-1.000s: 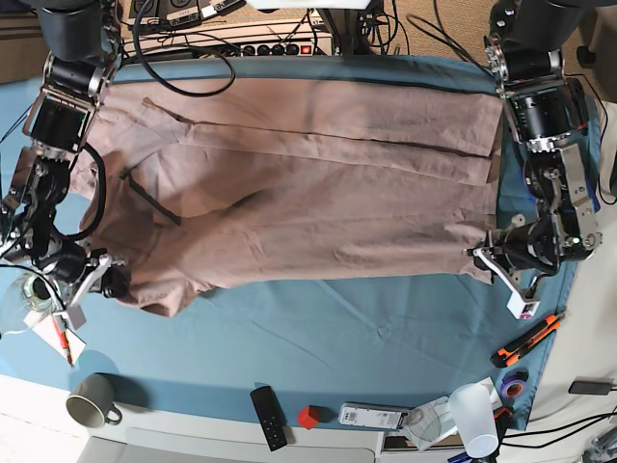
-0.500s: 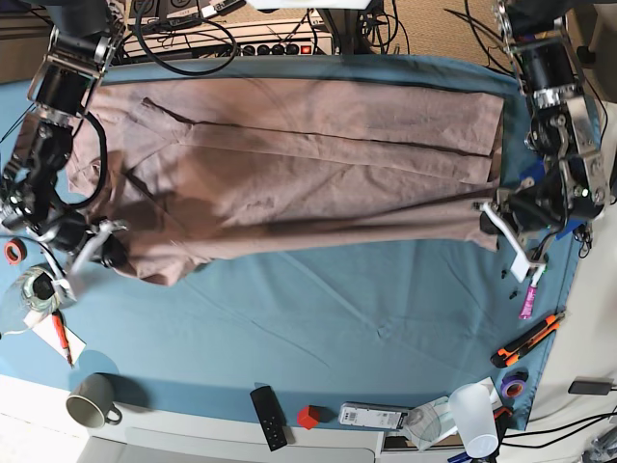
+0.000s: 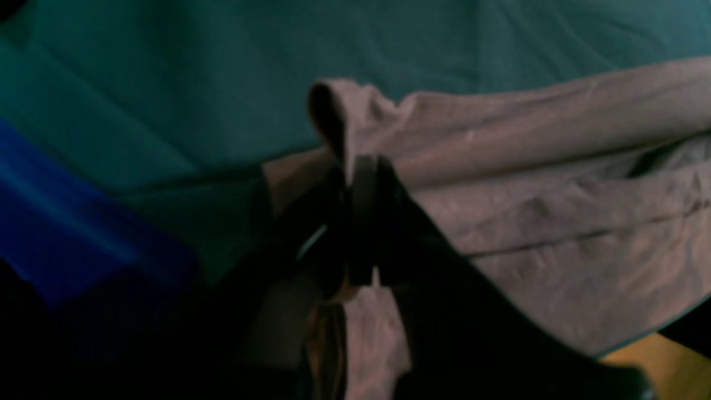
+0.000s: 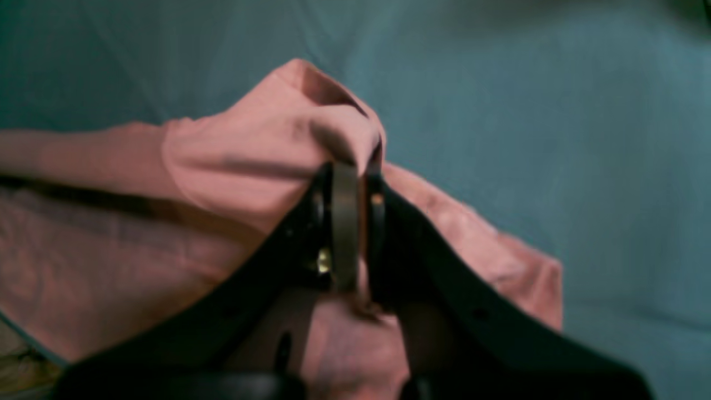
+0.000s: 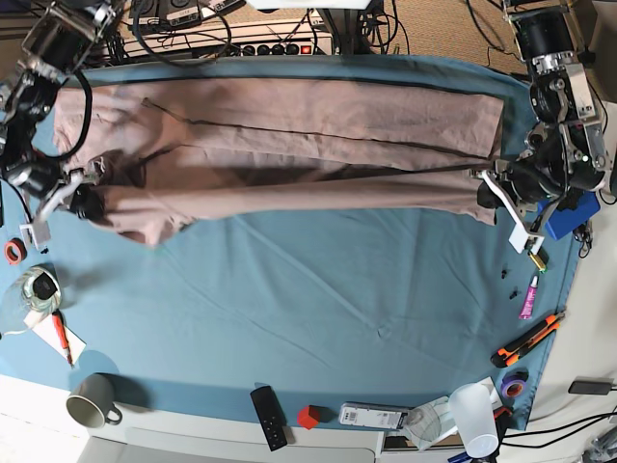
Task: Fold the T-shirt properly
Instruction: 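Lift the hem with both grippers and fold it onto the shoulder edge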
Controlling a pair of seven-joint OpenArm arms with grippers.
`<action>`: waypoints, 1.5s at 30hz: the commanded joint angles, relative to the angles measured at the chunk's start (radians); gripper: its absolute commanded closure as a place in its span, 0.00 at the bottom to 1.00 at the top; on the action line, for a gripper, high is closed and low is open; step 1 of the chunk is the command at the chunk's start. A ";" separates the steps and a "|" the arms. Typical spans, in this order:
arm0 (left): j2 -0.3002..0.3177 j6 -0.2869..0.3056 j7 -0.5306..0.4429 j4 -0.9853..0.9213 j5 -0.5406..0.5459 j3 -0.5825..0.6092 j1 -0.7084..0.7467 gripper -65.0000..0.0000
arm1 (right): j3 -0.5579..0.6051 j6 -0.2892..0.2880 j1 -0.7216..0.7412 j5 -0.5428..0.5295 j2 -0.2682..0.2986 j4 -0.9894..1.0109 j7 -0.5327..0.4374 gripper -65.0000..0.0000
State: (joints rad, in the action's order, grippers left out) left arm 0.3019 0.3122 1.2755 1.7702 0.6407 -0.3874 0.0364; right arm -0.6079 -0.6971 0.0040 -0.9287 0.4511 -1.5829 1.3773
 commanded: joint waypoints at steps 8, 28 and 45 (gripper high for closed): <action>0.014 0.003 -0.015 0.032 0.003 -0.004 0.008 1.00 | -0.051 -0.001 -0.127 -0.017 0.025 -0.124 -0.026 1.00; 0.013 0.026 -0.019 0.143 0.002 -0.004 0.150 1.00 | -0.055 -0.001 -0.281 -0.014 0.021 -0.166 -0.010 1.00; 0.013 0.026 -0.018 0.143 -0.001 -0.004 0.153 1.00 | -0.055 -0.001 -0.396 -0.029 -0.044 -0.254 0.016 1.00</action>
State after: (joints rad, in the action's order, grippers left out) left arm 0.3023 0.3347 1.2675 1.8961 0.6365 -0.3874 0.1967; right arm -0.6529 -0.6968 -0.3916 -0.9421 0.3851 -1.8217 1.4025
